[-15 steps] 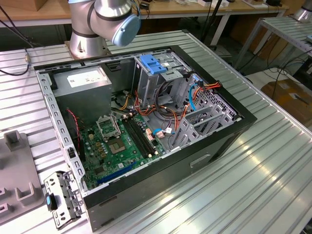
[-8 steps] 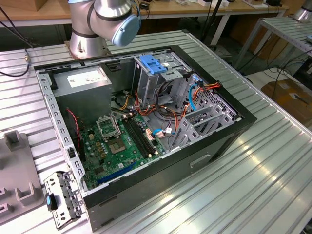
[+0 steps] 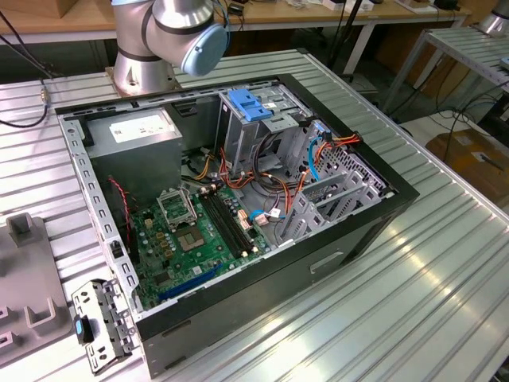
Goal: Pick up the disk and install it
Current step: 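Pick up the disk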
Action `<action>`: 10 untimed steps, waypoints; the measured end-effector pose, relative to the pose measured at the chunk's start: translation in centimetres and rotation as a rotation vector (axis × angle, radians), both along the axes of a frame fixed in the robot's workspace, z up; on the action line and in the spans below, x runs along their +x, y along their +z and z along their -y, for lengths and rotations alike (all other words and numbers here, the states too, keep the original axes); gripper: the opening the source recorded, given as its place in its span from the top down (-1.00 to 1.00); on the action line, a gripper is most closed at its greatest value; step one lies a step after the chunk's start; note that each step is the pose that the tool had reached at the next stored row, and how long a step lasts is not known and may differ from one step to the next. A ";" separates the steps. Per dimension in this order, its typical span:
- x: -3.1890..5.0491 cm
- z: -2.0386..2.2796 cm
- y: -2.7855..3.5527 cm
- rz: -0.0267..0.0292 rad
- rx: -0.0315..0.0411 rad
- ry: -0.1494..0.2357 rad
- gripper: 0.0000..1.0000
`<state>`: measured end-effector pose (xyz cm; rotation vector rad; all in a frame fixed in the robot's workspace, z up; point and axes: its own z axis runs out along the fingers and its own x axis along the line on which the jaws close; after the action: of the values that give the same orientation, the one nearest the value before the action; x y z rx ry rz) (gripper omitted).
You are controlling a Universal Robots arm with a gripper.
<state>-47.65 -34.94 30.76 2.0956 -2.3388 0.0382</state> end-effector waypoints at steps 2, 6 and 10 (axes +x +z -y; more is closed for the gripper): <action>-0.10 -0.01 -0.42 -0.0002 -0.0002 0.000 0.02; -0.12 -0.01 -0.44 -0.0001 -0.0002 0.000 0.02; -0.12 -0.01 -0.44 -0.0002 -0.0003 0.000 0.02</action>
<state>-47.77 -34.94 30.33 2.0953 -2.3385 0.0384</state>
